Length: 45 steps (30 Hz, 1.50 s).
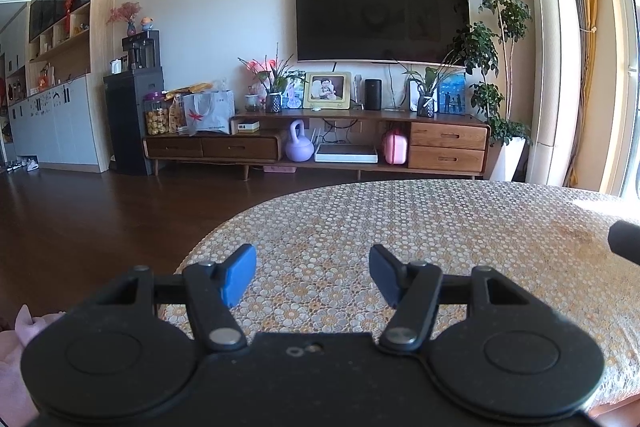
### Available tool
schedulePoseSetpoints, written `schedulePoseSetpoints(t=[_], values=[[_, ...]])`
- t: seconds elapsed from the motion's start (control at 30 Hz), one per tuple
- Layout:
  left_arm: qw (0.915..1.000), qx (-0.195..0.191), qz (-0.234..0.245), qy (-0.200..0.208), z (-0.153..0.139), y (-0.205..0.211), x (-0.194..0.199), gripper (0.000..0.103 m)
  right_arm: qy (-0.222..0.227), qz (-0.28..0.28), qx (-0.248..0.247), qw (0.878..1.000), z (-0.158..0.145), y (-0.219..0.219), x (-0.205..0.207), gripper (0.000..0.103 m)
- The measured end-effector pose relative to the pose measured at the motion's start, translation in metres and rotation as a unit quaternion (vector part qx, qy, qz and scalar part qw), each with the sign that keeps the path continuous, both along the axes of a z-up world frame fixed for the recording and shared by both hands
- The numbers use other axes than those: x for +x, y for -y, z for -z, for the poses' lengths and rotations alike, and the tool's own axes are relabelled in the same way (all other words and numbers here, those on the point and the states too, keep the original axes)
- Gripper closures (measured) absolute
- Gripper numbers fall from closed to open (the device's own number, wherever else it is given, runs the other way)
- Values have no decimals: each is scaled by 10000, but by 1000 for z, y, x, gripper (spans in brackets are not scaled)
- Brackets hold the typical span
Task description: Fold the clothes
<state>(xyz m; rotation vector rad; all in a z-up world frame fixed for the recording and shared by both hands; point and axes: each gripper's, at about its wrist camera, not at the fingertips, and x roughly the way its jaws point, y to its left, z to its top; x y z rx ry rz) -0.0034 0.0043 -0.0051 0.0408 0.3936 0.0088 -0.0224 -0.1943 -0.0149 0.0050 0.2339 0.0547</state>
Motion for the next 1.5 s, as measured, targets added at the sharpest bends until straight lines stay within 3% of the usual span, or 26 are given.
schedulePoseSetpoints(t=[0.4,1.2,1.5], values=[[10000,8,9,-57,-7,-2,1,0,50,85,-6,10000,3,1,-2,0],[10000,-11,6,-76,10,1,0,0,26,174,46,9998,6,-9,-2,0],[9998,0,-128,-177,8,-17,1,0,316,-5,-43,9995,4,-32,-1,0]])
